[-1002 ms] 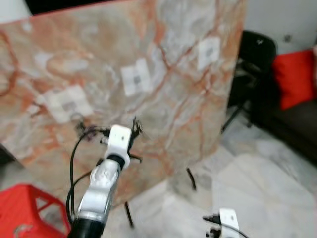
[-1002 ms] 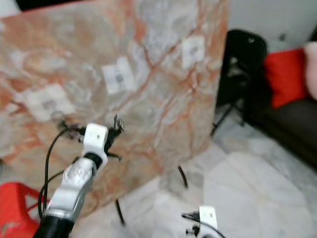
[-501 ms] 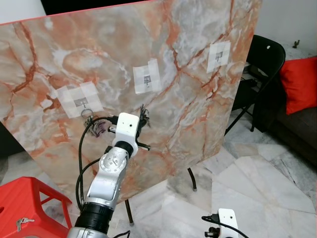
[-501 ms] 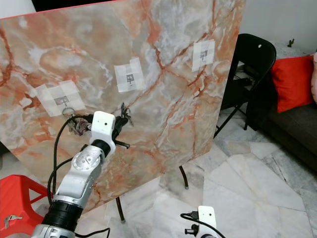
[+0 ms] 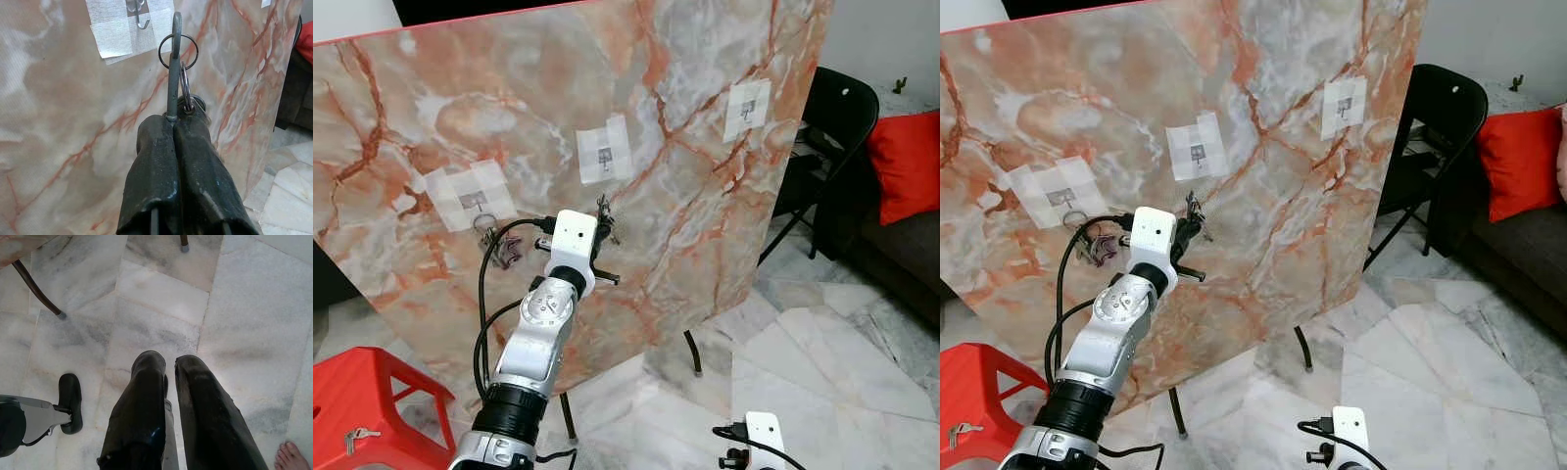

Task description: Hang keys on a hook

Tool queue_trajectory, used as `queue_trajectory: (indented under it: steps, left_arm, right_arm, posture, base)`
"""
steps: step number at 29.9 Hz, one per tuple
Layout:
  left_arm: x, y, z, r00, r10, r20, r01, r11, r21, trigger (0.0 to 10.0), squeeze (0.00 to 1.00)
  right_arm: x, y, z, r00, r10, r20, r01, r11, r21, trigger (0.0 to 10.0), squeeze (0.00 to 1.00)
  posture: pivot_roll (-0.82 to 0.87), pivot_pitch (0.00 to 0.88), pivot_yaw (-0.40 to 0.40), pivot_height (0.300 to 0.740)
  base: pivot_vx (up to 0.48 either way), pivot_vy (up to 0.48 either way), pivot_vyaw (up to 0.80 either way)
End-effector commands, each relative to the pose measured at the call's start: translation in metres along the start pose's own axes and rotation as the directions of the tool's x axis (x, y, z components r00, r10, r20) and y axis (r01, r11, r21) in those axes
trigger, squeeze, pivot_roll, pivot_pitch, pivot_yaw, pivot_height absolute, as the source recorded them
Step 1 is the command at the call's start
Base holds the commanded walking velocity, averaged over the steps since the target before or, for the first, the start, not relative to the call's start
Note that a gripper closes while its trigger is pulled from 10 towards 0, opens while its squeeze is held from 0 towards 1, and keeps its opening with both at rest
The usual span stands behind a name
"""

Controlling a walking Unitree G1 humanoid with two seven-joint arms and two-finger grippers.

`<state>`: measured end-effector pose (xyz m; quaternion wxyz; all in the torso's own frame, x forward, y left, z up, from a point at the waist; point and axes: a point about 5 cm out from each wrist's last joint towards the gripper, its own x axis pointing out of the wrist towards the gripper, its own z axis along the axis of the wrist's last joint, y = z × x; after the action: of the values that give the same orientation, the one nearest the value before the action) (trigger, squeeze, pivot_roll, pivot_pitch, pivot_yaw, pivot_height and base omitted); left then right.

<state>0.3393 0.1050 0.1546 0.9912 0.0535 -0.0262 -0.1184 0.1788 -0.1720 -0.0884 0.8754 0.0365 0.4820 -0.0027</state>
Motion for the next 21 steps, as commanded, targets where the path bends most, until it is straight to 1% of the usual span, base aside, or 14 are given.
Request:
queue_trajectory:
  steps: [1,9,12,15,20,21]
  left_arm:
    - [0.004,0.000,0.006,1.000,0.005,0.021,-0.005,1.000,-0.003,10.0,0.00]
    - [0.004,0.002,0.002,1.000,0.023,0.016,-0.022,1.000,-0.015,10.0,0.00]
    - [0.001,0.002,-0.007,1.000,0.015,-0.009,-0.015,1.000,0.014,10.0,0.00]
    - [-0.001,0.005,-0.013,0.999,0.027,-0.023,-0.027,1.000,0.008,10.0,0.00]
    - [-0.002,0.005,-0.013,1.000,0.025,-0.015,-0.025,1.000,0.008,10.0,0.00]
    - [-0.001,0.005,-0.012,0.999,0.036,-0.014,-0.036,0.999,0.006,10.0,0.00]
  right_arm:
    - [0.000,0.001,0.001,1.000,0.005,-0.006,-0.005,1.000,0.000,10.0,0.00]
    - [0.000,0.001,0.000,1.000,0.006,-0.008,-0.006,1.000,-0.004,10.0,0.00]
    - [0.000,0.001,-0.001,1.000,0.006,-0.010,-0.007,1.000,-0.004,10.0,0.00]
    - [0.000,0.001,-0.001,1.000,0.008,-0.010,-0.008,1.000,-0.005,10.0,0.00]
    - [0.000,0.001,-0.001,1.000,0.006,-0.011,-0.006,1.000,-0.006,10.0,0.00]
    - [0.000,0.001,-0.001,1.000,0.005,-0.012,-0.005,1.000,-0.006,10.0,0.00]
  posture:
    - [0.00,0.000,0.000,0.740]
    - [0.00,0.000,0.003,0.740]
    - [-0.01,0.000,0.007,0.740]
    - [-0.01,0.000,0.008,0.740]
    - [0.00,0.000,0.007,0.740]
    - [-0.01,0.000,0.006,0.740]
  base:
    - [0.000,0.000,0.00]
    - [0.000,0.000,0.00]
    - [0.000,0.000,0.00]
    - [0.000,0.000,0.00]
    - [0.000,0.000,0.00]
    - [0.251,0.000,0.00]
